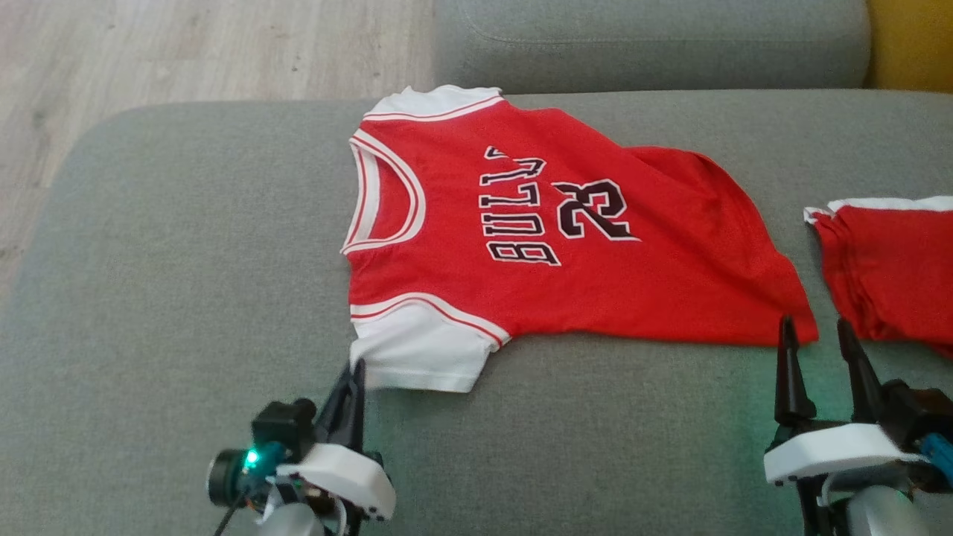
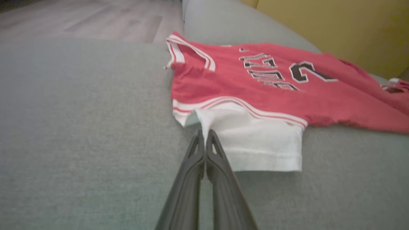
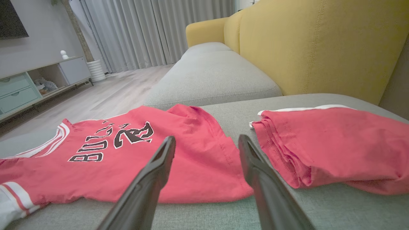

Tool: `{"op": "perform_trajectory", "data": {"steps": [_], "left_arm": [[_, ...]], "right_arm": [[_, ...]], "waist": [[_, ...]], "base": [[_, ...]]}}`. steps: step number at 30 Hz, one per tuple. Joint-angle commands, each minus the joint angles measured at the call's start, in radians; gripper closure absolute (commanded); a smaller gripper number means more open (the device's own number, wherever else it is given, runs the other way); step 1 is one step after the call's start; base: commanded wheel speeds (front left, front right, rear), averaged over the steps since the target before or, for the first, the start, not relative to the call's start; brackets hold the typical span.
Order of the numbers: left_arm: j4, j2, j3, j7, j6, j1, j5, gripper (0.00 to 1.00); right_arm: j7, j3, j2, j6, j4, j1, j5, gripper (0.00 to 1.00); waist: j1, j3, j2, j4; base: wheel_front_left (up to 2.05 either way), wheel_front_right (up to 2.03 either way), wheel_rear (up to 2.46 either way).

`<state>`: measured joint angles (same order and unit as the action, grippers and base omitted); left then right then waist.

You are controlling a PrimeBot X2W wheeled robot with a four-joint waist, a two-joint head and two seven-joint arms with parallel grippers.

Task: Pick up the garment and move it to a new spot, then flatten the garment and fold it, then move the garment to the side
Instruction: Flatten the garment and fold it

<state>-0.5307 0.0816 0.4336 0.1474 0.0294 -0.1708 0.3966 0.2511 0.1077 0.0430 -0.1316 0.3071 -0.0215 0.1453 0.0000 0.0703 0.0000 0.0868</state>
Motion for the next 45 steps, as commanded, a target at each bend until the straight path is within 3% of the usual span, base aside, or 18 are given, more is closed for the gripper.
{"op": "perform_trajectory", "data": {"steps": [1,7,14,26,27,29,37,45], "left_arm": [[0.045,0.007,-0.049,0.035,0.012,-0.032,0.008,1.0],[0.142,0.018,-0.099,0.101,0.029,-0.034,0.006,1.0],[0.185,0.012,-0.098,0.112,0.015,-0.022,-0.007,1.0],[0.214,-0.001,-0.107,0.114,0.002,-0.01,-0.031,1.0],[0.215,-0.002,-0.109,0.114,0.001,-0.01,-0.033,1.0],[0.213,-0.003,-0.113,0.114,0.0,-0.01,-0.036,1.0],[0.205,-0.006,-0.142,0.114,0.004,0.009,-0.032,1.0],[0.295,0.013,-0.182,0.107,0.003,-0.009,-0.009,1.0]], "right_arm": [[0.009,-0.013,0.007,0.001,0.001,-0.054,-0.017,0.0],[-0.028,0.041,0.007,0.001,0.12,-0.116,-0.076,0.0],[-0.129,0.103,0.007,0.001,0.294,-0.171,-0.08,0.0],[-0.1,0.117,0.007,0.001,0.492,-0.247,-0.063,0.0],[-0.1,0.11,0.007,0.001,0.505,-0.252,-0.061,0.18],[-0.103,0.092,0.007,0.001,0.53,-0.259,-0.048,1.0],[-0.075,-0.012,0.007,0.001,0.55,-0.277,0.042,1.0],[-0.018,-0.119,0.007,0.001,0.353,-0.283,0.135,1.0]], "waist": [[0.0,-0.008,0.0,0.008],[0.0,-0.006,0.0,0.033],[0.0,0.007,0.0,0.055],[0.0,0.024,0.0,0.054],[0.0,0.024,0.0,0.053],[0.0,0.025,0.0,0.052],[0.0,-0.011,0.0,0.031],[0.0,-0.089,0.0,0.01]], "base": [[0.0,0.0,0.0],[0.0,0.0,0.0],[0.0,0.0,0.0],[0.0,0.0,0.0],[0.0,0.0,0.0],[0.0,0.0,0.0],[0.0,0.0,0.0],[0.0,0.0,0.0]]}}
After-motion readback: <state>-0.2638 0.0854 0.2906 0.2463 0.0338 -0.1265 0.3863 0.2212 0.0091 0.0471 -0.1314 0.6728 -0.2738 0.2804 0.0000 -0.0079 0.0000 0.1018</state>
